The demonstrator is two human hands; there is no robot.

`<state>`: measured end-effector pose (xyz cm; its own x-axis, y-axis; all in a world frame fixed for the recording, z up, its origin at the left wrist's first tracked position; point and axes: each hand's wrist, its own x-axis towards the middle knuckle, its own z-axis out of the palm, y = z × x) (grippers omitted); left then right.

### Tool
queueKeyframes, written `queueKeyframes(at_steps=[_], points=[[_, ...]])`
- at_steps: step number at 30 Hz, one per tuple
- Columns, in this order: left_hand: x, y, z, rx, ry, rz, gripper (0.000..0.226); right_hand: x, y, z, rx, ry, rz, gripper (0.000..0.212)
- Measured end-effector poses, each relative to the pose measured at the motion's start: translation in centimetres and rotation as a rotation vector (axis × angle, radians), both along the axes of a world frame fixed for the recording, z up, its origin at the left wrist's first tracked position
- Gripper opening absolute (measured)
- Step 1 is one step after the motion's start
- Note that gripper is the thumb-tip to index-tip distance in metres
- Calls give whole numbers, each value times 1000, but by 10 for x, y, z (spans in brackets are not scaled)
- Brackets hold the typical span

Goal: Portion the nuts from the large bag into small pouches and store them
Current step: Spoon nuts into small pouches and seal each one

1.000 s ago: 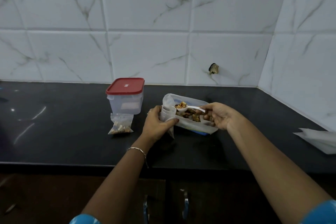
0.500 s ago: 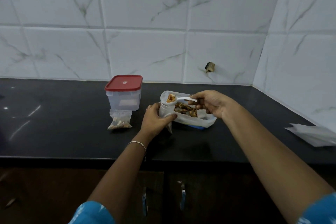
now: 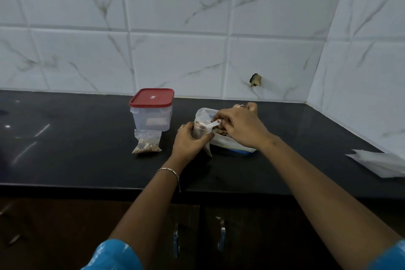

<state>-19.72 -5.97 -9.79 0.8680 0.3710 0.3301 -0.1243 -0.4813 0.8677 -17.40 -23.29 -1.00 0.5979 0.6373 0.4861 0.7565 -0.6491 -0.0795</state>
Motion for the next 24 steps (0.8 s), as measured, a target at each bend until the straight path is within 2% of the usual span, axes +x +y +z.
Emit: queueKeyframes(at_steps=[3,7,13,18,22,24], points=[[0,0,1,-15,-26,7,39,3,-2,-1,-20,-174,-1,25],[-1,0,1,-19,-33,-3,39,7,-3,-3,-46,-399,-17,23],[0,0,1,5,-38,10,49,6,-3,-9,18,-478,5,26],[-1,0,0,5,-13,-5,54,-1,-5,-30,381,-162,-66,22],[-4,-1,2,-21,3,-31,54,-1,-13,-50,756,138,-359,24],[-6,-2,3,-43,5,-50,54,3,-21,-60,826,276,-490,21]])
